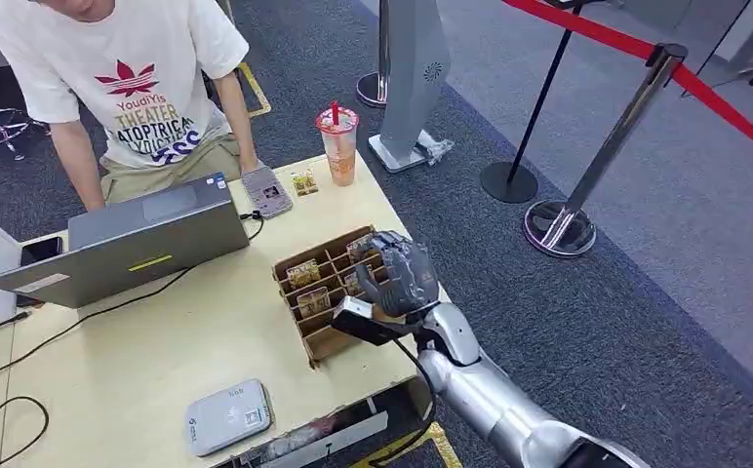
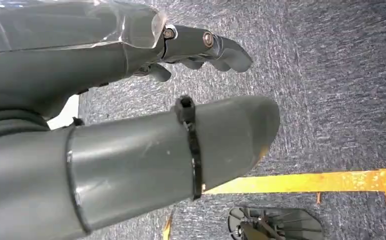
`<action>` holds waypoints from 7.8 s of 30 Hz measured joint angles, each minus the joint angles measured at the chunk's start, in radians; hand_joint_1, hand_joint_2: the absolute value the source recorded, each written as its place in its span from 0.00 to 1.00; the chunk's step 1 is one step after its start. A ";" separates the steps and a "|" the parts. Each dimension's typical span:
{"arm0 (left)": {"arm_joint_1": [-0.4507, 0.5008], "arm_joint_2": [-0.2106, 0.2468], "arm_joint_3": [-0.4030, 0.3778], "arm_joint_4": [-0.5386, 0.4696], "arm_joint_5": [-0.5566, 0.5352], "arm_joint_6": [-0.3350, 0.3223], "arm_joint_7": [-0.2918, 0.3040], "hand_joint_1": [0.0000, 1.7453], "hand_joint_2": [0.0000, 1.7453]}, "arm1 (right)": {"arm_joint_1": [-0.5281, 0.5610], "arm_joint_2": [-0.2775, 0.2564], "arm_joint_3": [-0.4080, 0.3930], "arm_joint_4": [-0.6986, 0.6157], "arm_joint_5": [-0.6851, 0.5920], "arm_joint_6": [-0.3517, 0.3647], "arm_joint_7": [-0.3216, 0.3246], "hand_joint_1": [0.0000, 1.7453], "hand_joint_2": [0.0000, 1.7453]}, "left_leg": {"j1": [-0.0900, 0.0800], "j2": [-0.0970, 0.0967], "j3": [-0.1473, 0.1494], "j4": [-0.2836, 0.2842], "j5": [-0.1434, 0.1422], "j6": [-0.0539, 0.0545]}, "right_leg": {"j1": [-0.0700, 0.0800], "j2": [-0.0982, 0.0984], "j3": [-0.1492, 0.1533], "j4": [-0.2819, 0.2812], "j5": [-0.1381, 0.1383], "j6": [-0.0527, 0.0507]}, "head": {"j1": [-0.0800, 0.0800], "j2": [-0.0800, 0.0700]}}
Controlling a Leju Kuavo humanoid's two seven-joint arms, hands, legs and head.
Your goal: Pass the card to the sensor for recognition and then transmit it.
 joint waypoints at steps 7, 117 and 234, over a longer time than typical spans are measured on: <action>-0.005 0.000 0.000 0.000 -0.003 -0.002 0.003 0.00 0.00 | 0.018 -0.002 -0.008 -0.001 0.003 0.001 0.006 0.63 1.00 | 0.000 0.000 0.000 0.000 0.000 0.000 | 0.000 0.000 0.000 0.000 0.000 0.000 | 0.000 0.000; -0.001 0.005 0.000 0.000 0.022 -0.006 -0.010 0.00 0.00 | -0.188 -0.158 0.167 0.141 0.072 0.309 0.067 0.57 1.00 | 0.000 0.000 -0.001 0.000 0.000 0.000 | 0.000 0.000 0.000 0.000 0.000 0.000 | 0.000 0.000; 0.000 0.012 0.003 0.000 -0.010 -0.049 -0.007 0.00 0.00 | -0.847 -0.100 0.254 0.432 -0.594 1.018 -0.059 1.00 1.00 | 0.000 0.000 -0.001 0.000 0.001 0.000 | 0.000 0.000 0.000 0.001 0.000 0.000 | 0.000 0.000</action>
